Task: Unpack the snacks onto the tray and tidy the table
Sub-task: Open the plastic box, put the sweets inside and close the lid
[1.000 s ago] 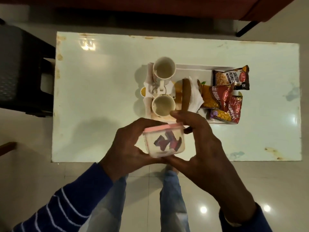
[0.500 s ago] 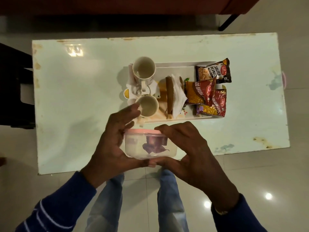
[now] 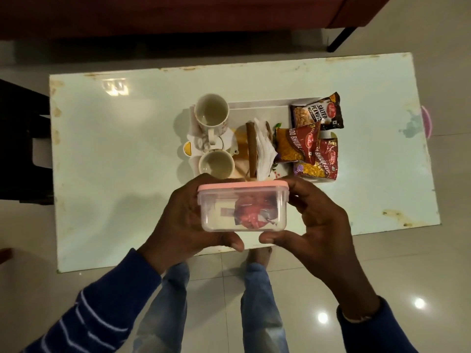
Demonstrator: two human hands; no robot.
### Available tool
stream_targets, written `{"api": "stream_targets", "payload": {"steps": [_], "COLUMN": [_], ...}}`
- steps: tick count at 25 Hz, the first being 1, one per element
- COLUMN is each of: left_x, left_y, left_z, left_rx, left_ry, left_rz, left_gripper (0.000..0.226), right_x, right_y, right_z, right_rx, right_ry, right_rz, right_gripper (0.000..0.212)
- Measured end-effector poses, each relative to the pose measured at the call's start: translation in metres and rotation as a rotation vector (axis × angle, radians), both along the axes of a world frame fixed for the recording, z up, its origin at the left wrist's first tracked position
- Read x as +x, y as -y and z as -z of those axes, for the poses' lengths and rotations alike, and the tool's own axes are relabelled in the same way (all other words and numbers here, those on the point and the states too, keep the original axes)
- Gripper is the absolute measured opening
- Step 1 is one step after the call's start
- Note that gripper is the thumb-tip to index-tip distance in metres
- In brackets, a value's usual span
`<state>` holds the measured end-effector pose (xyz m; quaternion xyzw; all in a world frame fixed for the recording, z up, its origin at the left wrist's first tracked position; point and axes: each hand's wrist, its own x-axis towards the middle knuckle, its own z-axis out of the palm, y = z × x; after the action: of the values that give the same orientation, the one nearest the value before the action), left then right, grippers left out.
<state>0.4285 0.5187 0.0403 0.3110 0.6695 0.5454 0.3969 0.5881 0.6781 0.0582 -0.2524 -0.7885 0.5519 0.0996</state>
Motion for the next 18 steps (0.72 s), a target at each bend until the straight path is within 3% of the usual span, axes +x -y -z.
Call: {"api": "stream_targets", "payload": {"steps": [7, 9, 12, 18], "left_x": [0.01, 0.016, 0.043, 0.097], "left_y": [-0.032, -0.053, -0.101, -0.21], "left_z": [0.02, 0.018, 0.013, 0.01], "left_rx": [0.0, 0.015, -0.021, -0.047], "left_ry": [0.175, 0.349, 0.486, 0.283], "left_rz": [0.138, 0.178, 0.02, 0.0], "left_gripper": [0.101, 0.085, 0.048, 0.037], "right_x": [0.026, 0.041, 0.068, 0.108], "right_y": [-0.022, -0.037, -0.06, -0.109], "right_z": [0.0, 0.003, 0.007, 0.015], "right_rx": [0.389, 0.555, 0.767, 0.422], "right_ry": [-0.067, -0.076, -0.017, 0.202], "right_rz": [-0.025, -0.044, -0.025, 0.181], "right_gripper": [0.06, 0.055, 0.05, 0.096]}}
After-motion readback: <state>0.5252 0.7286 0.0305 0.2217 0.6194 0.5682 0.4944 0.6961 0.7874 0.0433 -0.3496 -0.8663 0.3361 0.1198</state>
